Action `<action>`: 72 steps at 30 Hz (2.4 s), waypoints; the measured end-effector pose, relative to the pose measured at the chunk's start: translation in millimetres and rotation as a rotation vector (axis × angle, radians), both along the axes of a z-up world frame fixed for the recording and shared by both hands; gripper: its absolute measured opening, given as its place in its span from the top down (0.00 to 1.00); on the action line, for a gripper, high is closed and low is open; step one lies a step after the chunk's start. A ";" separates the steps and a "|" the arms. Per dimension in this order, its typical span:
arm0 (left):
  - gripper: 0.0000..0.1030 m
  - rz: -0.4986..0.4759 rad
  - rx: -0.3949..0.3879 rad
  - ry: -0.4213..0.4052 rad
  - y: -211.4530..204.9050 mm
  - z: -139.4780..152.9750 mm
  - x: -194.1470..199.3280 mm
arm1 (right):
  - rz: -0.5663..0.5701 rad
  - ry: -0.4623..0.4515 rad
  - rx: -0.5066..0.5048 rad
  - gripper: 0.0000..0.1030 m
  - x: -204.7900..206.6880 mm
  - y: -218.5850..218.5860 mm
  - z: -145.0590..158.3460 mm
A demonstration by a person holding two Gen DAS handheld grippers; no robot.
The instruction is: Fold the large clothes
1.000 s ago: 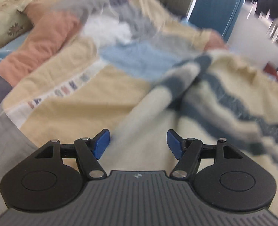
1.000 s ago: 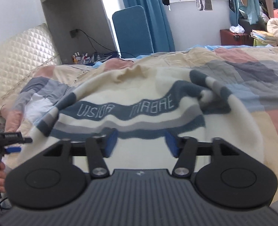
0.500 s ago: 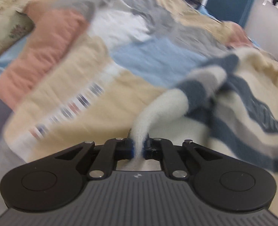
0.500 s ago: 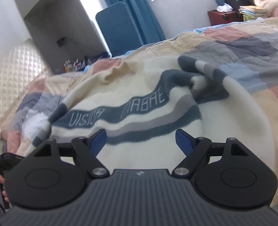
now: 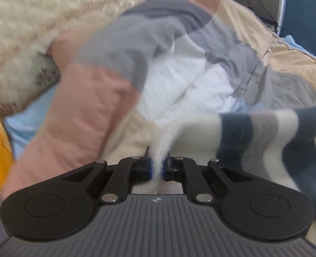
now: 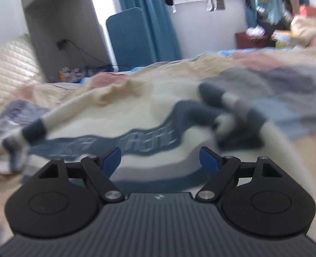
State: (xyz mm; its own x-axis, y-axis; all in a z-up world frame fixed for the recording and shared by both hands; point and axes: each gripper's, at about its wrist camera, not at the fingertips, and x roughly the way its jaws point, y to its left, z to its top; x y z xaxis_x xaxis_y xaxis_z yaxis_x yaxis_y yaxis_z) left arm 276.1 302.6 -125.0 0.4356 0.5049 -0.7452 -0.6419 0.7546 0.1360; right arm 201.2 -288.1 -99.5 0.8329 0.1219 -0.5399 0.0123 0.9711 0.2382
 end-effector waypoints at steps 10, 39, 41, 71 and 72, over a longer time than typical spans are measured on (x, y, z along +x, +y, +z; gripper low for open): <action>0.91 -0.022 -0.043 -0.076 17.4 -34.9 7.0 | -0.087 0.040 0.015 0.21 40.1 -15.2 -18.0; 0.31 -0.592 -0.306 -0.257 -286.6 15.2 -125.6 | -0.298 -0.006 0.039 0.20 3.0 -70.2 6.8; 0.31 -0.633 -0.265 -0.263 -303.1 13.7 -134.3 | -0.296 0.011 0.037 0.20 1.1 -70.9 3.8; 0.31 -0.571 -0.527 -0.275 -261.3 -16.0 -149.0 | -0.472 0.261 0.131 0.90 -14.4 -107.5 -11.8; 0.31 -0.571 -0.531 -0.282 -260.4 -15.2 -149.7 | -0.472 0.248 0.111 0.91 -10.9 -113.0 -1.7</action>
